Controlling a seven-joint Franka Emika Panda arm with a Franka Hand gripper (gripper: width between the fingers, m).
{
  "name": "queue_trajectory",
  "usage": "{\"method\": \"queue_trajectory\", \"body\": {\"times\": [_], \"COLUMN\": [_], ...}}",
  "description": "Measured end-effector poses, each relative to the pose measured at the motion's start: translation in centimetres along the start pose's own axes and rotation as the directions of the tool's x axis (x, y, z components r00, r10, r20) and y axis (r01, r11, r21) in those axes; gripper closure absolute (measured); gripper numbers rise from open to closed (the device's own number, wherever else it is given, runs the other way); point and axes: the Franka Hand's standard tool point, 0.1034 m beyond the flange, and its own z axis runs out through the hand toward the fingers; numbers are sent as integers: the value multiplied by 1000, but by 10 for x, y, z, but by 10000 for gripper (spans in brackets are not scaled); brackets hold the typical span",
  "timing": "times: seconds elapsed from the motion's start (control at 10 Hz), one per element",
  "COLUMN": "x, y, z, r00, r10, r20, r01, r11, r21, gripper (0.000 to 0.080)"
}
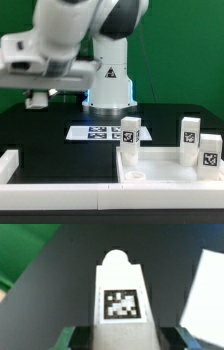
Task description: Assemble square table
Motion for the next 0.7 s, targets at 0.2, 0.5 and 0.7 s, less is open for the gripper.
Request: {"method": "queue_trajectory", "body": {"times": [0.2, 0.5, 0.7], "x": [7, 20, 27], "y": [-4, -1, -23], "z": [-45, -39, -44], "r00": [997, 953, 902], "r10": [29, 10, 33], "r20": [-73, -303, -430], "r01": [-28, -12, -34], "r11": [1000, 1000, 999], "r21": [12, -3, 5], "gripper": [510, 510, 510]}}
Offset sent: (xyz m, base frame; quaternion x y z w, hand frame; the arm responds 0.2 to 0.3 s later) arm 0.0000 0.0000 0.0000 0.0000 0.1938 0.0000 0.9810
